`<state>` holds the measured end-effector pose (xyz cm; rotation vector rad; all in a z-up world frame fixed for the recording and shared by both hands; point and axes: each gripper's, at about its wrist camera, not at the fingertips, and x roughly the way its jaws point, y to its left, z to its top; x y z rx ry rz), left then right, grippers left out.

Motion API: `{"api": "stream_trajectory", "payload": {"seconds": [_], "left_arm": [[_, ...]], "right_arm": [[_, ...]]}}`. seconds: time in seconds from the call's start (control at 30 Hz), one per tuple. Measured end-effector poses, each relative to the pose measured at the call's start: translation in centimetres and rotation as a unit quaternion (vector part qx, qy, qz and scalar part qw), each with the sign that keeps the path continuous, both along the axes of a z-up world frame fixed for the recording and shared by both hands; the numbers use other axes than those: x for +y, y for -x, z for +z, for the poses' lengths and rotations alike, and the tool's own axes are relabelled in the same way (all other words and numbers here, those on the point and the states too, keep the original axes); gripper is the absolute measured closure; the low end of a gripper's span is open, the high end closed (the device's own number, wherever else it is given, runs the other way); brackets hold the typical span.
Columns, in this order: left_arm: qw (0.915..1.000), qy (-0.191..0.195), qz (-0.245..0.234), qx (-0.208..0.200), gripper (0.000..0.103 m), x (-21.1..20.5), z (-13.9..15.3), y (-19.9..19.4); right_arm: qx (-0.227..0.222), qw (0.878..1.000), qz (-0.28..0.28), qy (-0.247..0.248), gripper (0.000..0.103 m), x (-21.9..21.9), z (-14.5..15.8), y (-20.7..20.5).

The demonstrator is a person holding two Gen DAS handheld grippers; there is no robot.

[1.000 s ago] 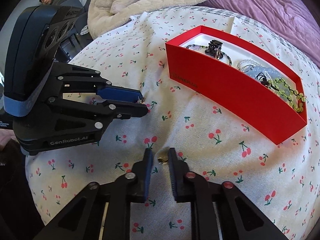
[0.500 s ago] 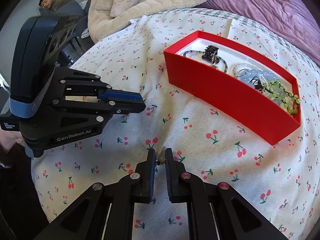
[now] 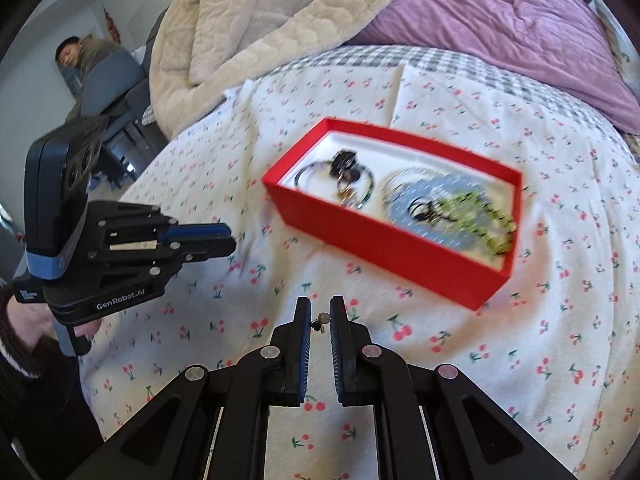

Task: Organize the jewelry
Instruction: 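Carry both gold earrings into the red box and open both tools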

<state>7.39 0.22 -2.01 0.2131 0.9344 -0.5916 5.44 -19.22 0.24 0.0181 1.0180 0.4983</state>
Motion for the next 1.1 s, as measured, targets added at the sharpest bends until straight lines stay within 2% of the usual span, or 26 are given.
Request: {"api": "stream_trajectory", "payload": {"seconds": [0.63,0.93,1.1], "left_arm": [[0.9981,0.054,0.009,-0.027,0.093,-3.7,4.4,-2.1],[0.9981,0.044,0.042,-0.003,0.093,-5.1,2.6,-3.9],[0.9979,0.047,0.044,0.003,0.093,-5.8,2.2,-4.4]], "right_arm": [[-0.023,0.997,-0.056,-0.045,0.093,-2.0,3.5,-3.1],[-0.01,0.995,-0.082,-0.061,0.093,-2.6,2.9,-5.2],[-0.005,0.994,-0.09,-0.068,0.093,-2.8,2.5,-6.0]]}}
